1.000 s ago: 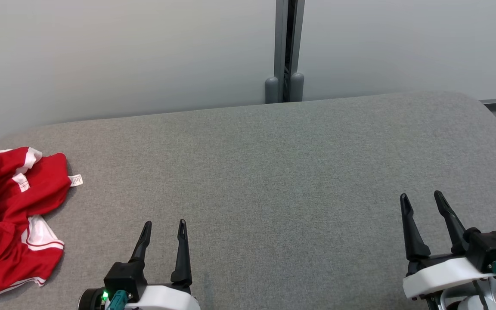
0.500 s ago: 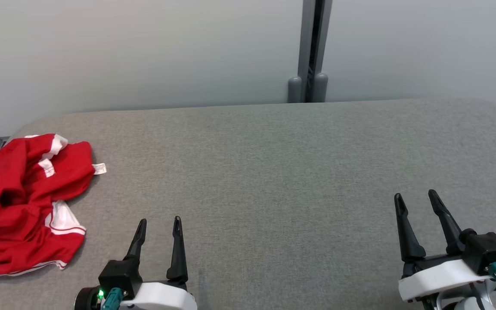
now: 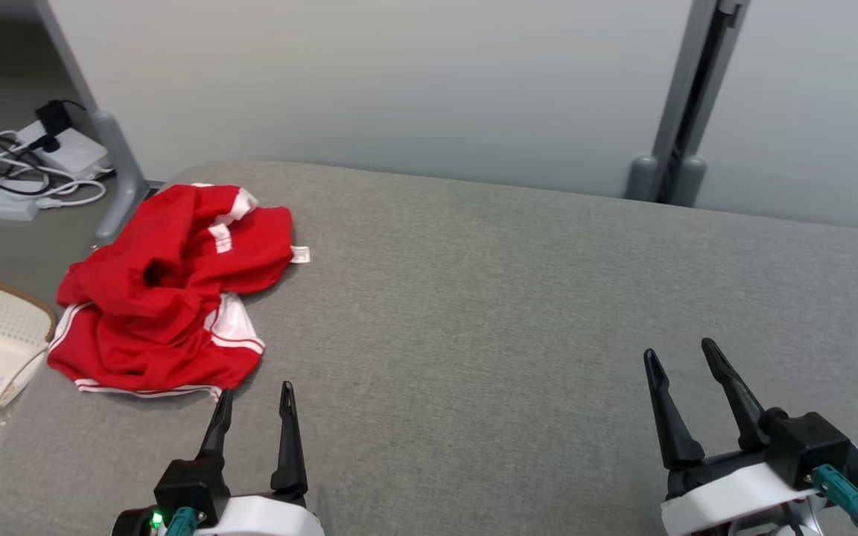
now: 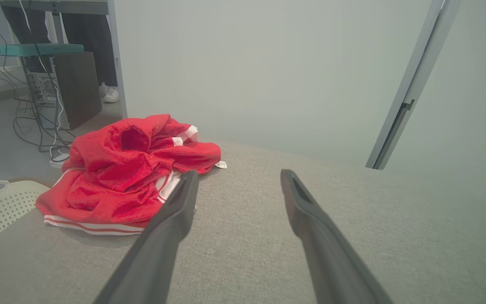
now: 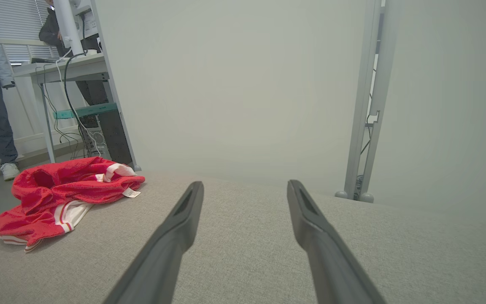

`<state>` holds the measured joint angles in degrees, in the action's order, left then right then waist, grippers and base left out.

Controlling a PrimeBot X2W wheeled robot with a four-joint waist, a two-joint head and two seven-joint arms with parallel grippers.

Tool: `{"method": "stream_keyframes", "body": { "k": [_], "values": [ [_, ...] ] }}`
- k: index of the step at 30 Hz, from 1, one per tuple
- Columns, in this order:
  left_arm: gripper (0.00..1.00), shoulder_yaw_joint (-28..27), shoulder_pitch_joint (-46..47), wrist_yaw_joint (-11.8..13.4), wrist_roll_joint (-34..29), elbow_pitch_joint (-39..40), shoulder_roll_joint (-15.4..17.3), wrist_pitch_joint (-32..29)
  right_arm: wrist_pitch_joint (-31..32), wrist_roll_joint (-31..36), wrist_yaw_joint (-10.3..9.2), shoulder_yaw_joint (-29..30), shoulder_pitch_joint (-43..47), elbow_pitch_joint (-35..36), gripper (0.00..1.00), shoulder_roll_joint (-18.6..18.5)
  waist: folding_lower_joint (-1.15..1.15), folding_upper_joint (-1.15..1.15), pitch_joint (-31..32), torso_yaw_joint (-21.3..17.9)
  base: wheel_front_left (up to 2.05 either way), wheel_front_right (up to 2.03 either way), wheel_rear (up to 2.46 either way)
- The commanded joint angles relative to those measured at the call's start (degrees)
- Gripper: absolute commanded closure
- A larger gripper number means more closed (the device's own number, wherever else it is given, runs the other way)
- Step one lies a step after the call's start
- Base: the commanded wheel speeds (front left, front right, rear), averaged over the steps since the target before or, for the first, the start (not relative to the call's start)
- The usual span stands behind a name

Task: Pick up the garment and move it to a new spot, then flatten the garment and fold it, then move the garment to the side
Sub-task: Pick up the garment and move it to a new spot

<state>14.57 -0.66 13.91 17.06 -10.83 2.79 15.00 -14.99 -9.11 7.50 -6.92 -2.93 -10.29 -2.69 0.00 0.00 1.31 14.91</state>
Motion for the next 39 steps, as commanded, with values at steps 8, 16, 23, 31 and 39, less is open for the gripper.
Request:
{"method": "stream_keyframes", "body": {
  "k": [8, 16, 23, 31, 39],
  "values": [
    [0.0, -1.51, -1.03, -0.39, -0.83, 0.68, 0.19, 0.25, -0.33, -0.8, -0.02, -1.27, 1.05, 0.4, 0.0, -0.35, 0.0, 0.0, 0.66, 9.39, 0.0, 0.0, 0.0],
    [0.0, -2.62, -2.21, -0.23, -0.24, 1.66, 0.2, 0.25, -0.33, -1.2, -0.02, -2.85, 0.78, 0.74, 0.0, -0.34, 0.0, 0.0, 0.51, 13.94, 0.0, 0.0, 0.0],
    [0.0, -3.6, -2.38, 0.79, 0.39, 3.62, 0.22, 0.25, -0.33, -0.63, -0.02, -5.24, -0.92, -0.16, 0.0, -0.37, 0.0, 0.0, -0.6, 14.64, 0.0, 0.0, 0.0],
    [0.0, -3.57, -2.87, 1.1, 0.5, 4.56, 0.2, 0.25, -0.33, -0.87, -0.02, -5.81, -1.99, -0.8, 0.0, -0.37, 0.0, 0.0, -0.71, 14.74, 0.0, 0.0, 0.0],
    [0.0, -3.77, -1.79, -0.22, 1.02, 3.6, 0.19, 0.25, -0.33, -2.26, -0.02, -4.97, -1.57, -0.12, 0.0, -0.37, 0.0, 0.0, -1.05, 14.57, 0.0, 0.0, 0.0]
  ]
}}
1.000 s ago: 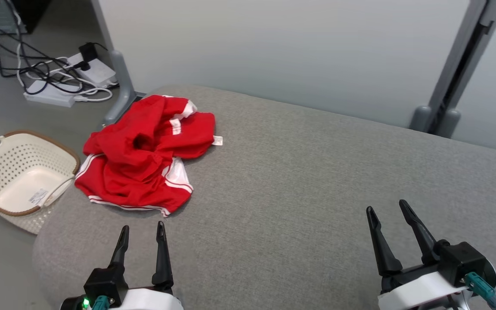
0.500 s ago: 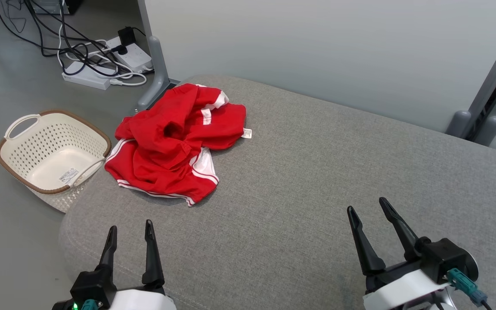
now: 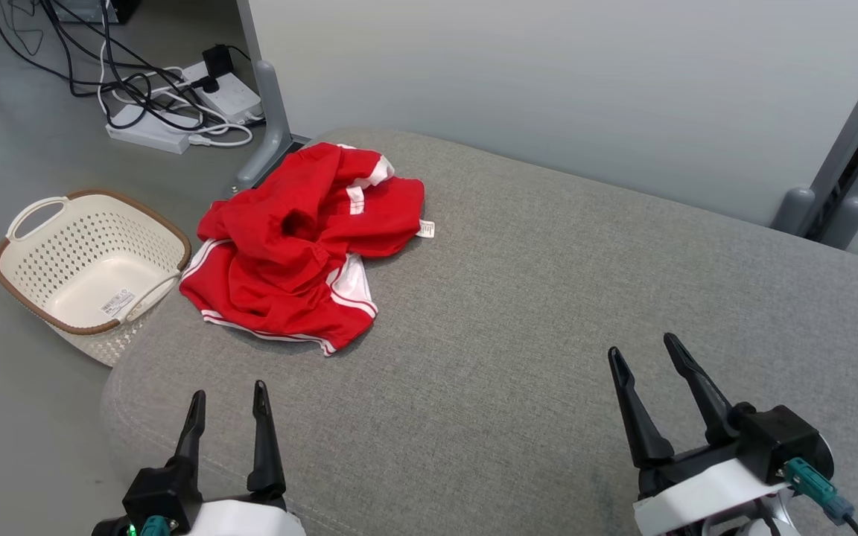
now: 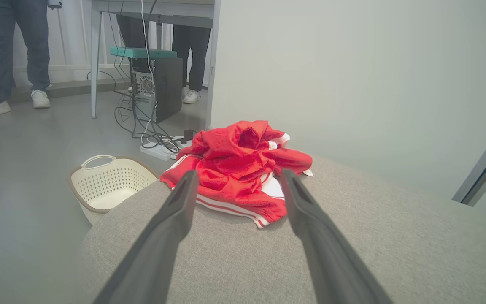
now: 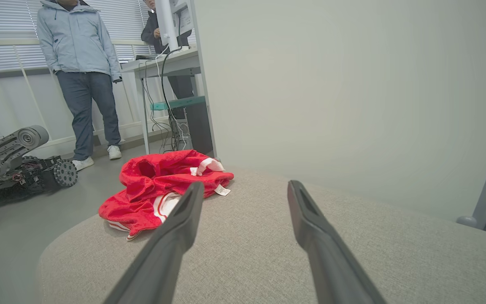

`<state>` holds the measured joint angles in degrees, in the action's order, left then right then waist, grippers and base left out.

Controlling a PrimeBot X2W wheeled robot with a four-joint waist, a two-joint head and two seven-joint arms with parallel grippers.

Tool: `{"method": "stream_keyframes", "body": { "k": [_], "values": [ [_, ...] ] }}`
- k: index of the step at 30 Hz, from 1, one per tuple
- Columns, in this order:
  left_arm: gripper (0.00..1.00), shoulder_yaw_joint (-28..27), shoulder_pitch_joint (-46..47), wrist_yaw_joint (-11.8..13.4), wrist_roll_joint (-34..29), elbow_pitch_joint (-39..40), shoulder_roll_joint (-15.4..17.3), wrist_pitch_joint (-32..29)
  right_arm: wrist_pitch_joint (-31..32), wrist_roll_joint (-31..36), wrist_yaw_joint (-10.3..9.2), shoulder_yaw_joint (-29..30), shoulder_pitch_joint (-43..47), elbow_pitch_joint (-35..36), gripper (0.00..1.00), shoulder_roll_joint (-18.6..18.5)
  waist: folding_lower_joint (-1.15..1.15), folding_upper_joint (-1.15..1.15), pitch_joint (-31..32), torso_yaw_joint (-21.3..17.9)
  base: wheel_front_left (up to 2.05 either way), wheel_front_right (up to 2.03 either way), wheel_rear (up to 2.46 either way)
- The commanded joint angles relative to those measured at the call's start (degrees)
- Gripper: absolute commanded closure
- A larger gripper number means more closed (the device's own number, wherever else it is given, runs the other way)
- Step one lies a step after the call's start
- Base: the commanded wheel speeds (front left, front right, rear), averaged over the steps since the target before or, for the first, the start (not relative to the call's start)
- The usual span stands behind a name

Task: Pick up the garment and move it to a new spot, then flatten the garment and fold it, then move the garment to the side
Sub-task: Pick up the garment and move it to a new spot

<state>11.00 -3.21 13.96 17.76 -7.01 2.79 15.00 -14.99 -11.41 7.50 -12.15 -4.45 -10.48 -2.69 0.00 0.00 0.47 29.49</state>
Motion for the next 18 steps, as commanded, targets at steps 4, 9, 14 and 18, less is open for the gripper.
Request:
{"method": "stream_keyframes", "body": {
  "k": [4, 9, 14, 18],
  "values": [
    [0.0, -0.69, 3.0, -1.85, -1.16, -2.81, 0.22, 0.24, -0.33, 1.98, -0.02, 1.39, 0.35, 0.86, 0.0, -0.37, 0.0, 0.0, -1.53, -0.14, 0.0, 0.0, 0.0],
    [0.0, -3.51, 6.98, -2.77, -2.17, -4.74, 0.25, 0.18, -0.33, 4.41, -0.02, 2.04, -1.38, 2.23, 0.0, -0.37, 0.0, 0.0, -5.18, -1.94, 0.0, 0.0, 0.0],
    [0.0, -5.71, 12.46, -4.29, -1.93, -7.38, 1.47, 0.18, 0.92, 7.3, -0.02, 2.37, -3.63, 4.13, 0.0, -0.37, 0.0, 0.0, -9.53, -3.39, 0.0, 0.0, 0.0],
    [0.0, -6.49, 19.4, -6.07, -1.62, -11.28, 4.22, -1.08, 2.57, 9.33, -0.02, 2.46, -5.52, 6.83, 0.0, -0.49, 0.0, 0.0, -13.59, -4.99, 0.0, 0.0, 0.0]
  ]
}}
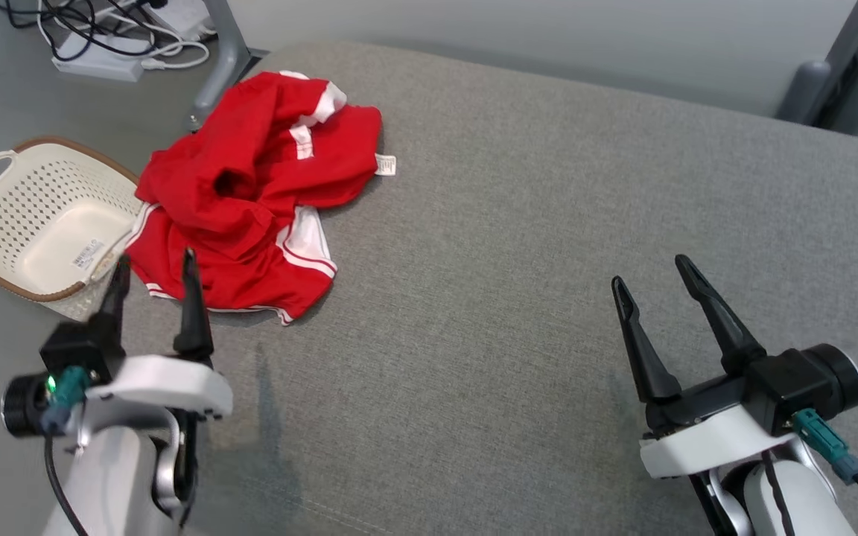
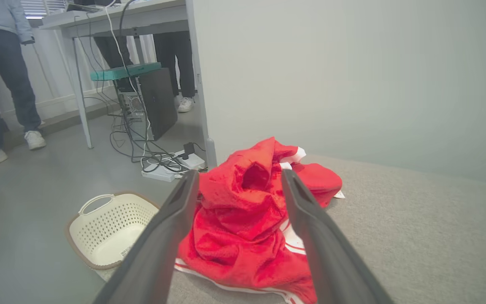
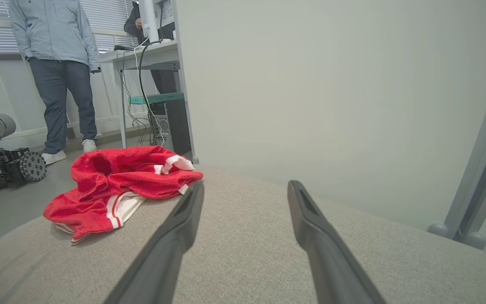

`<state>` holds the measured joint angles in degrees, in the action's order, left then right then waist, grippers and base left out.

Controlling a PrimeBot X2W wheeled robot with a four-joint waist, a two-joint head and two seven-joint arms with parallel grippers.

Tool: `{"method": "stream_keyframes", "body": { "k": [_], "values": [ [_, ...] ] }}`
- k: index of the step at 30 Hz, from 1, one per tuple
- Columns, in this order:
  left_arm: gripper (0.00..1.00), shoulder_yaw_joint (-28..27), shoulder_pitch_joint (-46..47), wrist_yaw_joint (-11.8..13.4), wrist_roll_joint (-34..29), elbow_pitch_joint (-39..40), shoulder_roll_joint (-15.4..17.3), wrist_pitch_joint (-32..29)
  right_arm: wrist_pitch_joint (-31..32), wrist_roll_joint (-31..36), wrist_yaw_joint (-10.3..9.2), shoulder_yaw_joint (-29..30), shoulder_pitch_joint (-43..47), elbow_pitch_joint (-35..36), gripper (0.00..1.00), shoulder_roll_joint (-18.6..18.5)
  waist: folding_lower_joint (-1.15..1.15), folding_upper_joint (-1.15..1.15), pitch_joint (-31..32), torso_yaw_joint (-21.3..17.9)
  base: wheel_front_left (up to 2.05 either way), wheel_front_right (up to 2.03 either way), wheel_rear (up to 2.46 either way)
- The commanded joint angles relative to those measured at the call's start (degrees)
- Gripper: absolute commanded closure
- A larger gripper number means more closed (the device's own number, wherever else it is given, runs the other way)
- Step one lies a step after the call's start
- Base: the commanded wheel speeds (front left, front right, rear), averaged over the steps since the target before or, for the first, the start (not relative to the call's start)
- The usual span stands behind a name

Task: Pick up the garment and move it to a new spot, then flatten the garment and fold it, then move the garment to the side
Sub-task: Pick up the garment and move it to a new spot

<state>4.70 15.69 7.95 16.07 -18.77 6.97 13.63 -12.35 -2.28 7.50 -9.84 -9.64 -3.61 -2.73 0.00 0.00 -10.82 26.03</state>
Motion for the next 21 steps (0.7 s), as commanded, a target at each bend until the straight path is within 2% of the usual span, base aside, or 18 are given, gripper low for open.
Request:
{"method": "stream_keyframes", "body": {
  "k": [1, 12, 21],
  "values": [
    [0.0, -0.08, 2.39, -0.56, -0.27, -0.44, 1.0, -0.45, 0.19, 0.53, -0.02, 0.14, -0.76, 0.61, 0.0, -0.61, 0.0, 0.0, -3.2, -1.9, 0.0, 0.0, 0.0],
    [0.0, 0.22, 20.34, -4.91, 0.83, -9.17, 8.68, -15.5, 1.47, 1.38, -0.02, -1.1, -3.55, 3.67, 0.0, -3.14, 0.0, 0.0, -11.18, -6.16, 0.0, 0.0, 0.0],
    [0.0, 2.14, 29.3, -7.4, -0.22, -18.78, 14.13, -27.11, 0.98, 1.2, -0.02, -2.41, -4.87, 3.8, 0.0, -3.71, 0.0, 0.0, -14.13, -10.18, 0.0, 0.0, 0.0]
  ]
}}
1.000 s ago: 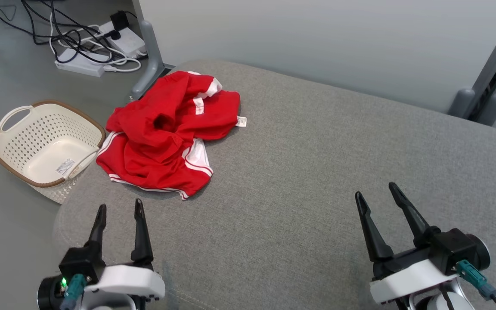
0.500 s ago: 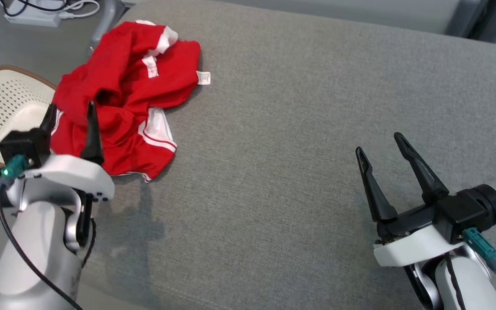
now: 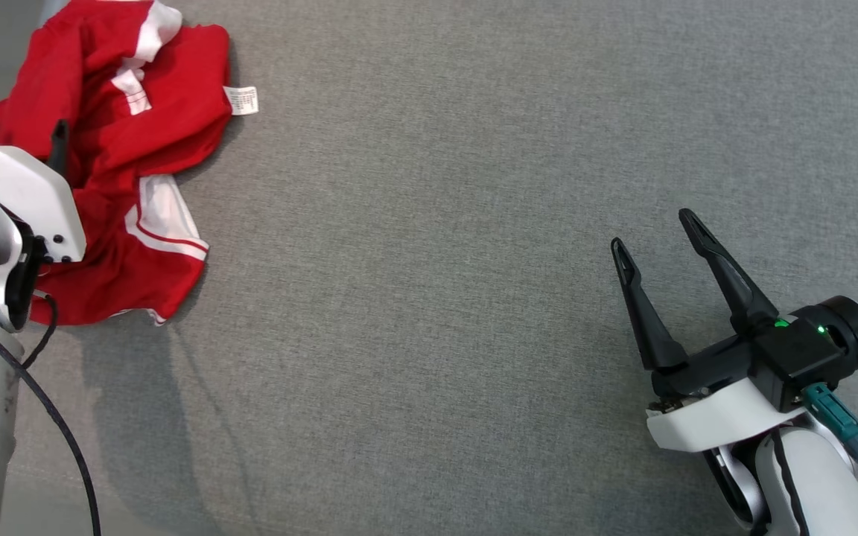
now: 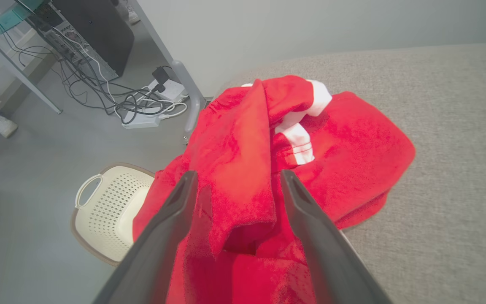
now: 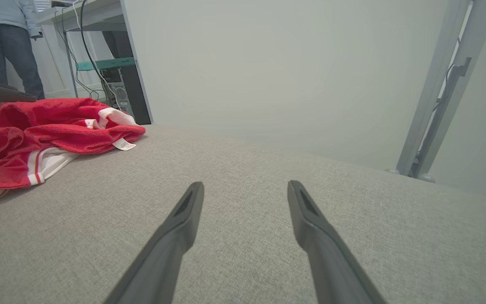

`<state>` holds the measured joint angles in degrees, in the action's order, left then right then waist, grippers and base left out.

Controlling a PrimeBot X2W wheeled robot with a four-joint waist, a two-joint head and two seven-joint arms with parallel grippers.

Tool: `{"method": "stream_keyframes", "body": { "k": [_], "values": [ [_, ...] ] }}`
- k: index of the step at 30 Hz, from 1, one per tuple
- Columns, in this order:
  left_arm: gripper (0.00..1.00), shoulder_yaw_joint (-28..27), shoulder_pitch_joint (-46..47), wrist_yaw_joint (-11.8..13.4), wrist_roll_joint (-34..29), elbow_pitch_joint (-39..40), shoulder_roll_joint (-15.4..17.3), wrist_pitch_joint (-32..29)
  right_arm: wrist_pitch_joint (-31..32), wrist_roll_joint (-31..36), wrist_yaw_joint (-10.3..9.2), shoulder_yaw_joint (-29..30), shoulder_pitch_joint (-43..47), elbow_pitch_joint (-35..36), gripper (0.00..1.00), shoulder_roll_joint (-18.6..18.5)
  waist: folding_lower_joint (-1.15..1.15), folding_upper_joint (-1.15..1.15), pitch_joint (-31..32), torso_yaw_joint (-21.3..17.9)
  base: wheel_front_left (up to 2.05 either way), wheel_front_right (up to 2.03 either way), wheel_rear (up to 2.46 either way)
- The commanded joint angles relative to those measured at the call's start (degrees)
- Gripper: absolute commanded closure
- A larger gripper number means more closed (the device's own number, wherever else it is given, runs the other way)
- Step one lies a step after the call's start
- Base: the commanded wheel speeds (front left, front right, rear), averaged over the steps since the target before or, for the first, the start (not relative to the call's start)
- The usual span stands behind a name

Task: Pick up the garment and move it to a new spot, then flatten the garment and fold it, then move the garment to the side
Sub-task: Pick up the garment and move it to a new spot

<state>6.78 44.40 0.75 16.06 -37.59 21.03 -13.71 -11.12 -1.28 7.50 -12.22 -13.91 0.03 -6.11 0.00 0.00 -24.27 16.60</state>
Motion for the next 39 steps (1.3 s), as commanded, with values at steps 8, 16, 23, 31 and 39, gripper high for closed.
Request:
{"method": "stream_keyframes", "body": {
  "k": [8, 16, 23, 31, 39],
  "values": [
    [0.0, 0.84, 4.79, -0.15, -0.8, -7.0, 3.01, -4.77, -1.08, -0.11, -0.02, -0.53, -0.84, -0.6, 0.0, -0.11, 0.0, 0.0, -1.43, -3.2, 0.0, 0.0, 0.0],
    [1.0, -0.03, 6.16, 1.01, 0.51, -11.21, 3.42, -6.89, -1.52, -0.06, -0.02, -0.64, -0.99, -1.11, 0.0, 0.1, 0.0, 0.0, -1.63, -3.84, 0.0, 0.0, 0.0],
    [1.0, -0.54, 6.83, 2.47, 0.77, -11.9, 4.01, -3.86, -1.9, -0.22, -0.02, -0.21, -1.19, -1.64, 0.0, 0.22, 0.0, 0.0, -1.23, -3.57, 0.0, 0.0, 0.0],
    [1.0, -2.33, 7.34, 6.38, 0.6, -8.92, 5.2, 6.01, -2.66, -0.64, -0.02, -0.66, -1.35, -3.09, 0.0, 0.78, 0.0, 0.0, 2.4, -3.05, 0.0, 0.0, 0.0],
    [1.0, -4.38, 6.71, 7.37, 2.31, -1.55, 3.98, 16.2, -3.56, -1.28, -0.02, -0.51, -0.18, -5.07, 0.0, 1.79, 0.0, 0.0, 8.0, -3.43, 0.0, 0.0, 0.0]
  ]
}}
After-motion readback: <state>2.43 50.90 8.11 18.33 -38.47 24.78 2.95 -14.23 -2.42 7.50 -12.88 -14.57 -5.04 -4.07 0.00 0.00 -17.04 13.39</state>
